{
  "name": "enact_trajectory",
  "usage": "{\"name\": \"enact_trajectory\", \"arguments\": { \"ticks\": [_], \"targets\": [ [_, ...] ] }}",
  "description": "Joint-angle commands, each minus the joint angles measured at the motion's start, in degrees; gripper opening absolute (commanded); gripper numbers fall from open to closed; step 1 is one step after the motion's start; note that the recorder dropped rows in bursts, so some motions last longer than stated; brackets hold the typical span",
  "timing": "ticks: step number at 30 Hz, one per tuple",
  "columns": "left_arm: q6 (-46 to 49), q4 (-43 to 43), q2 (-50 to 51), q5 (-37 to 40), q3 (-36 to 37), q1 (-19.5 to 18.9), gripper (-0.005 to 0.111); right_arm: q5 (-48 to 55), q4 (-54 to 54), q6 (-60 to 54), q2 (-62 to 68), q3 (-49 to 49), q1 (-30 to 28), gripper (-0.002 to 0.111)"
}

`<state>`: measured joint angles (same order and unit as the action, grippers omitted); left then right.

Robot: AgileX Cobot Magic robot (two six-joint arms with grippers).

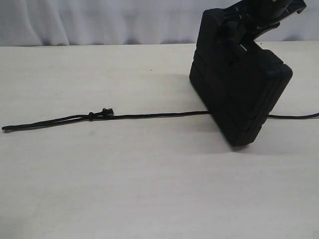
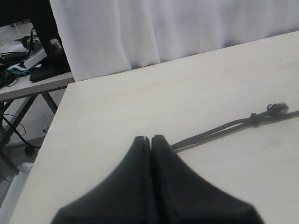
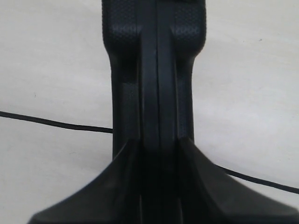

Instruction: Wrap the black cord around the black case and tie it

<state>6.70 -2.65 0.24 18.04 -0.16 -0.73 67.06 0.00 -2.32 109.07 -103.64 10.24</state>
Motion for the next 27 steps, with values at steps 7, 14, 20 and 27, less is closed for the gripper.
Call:
{"name": "enact_trajectory", "arguments": {
  "ticks": [7,14,20,27],
  "targets": [
    [0.0,0.1,-0.2,-0.4,0.2,0.0,0.0,2.9,-2.2,2.8,0.1,0.4,-0.1,0.004],
    [0.0,0.1,-0.2,-0.4,0.2,0.0,0.0,2.9,-2.2,2.3,0.1,0.4,-0.1,0.004],
    [0.0,0.1,-0.2,-0.4,0.2,0.0,0.0,2.9,-2.1,0.9,0.1,0.4,-0.1,0.004],
    [0.0,0.1,-0.2,-0.4,0.2,0.0,0.0,2.9,1.1,-0.4,0.1,0.4,-0.1,0.004]
  ]
}}
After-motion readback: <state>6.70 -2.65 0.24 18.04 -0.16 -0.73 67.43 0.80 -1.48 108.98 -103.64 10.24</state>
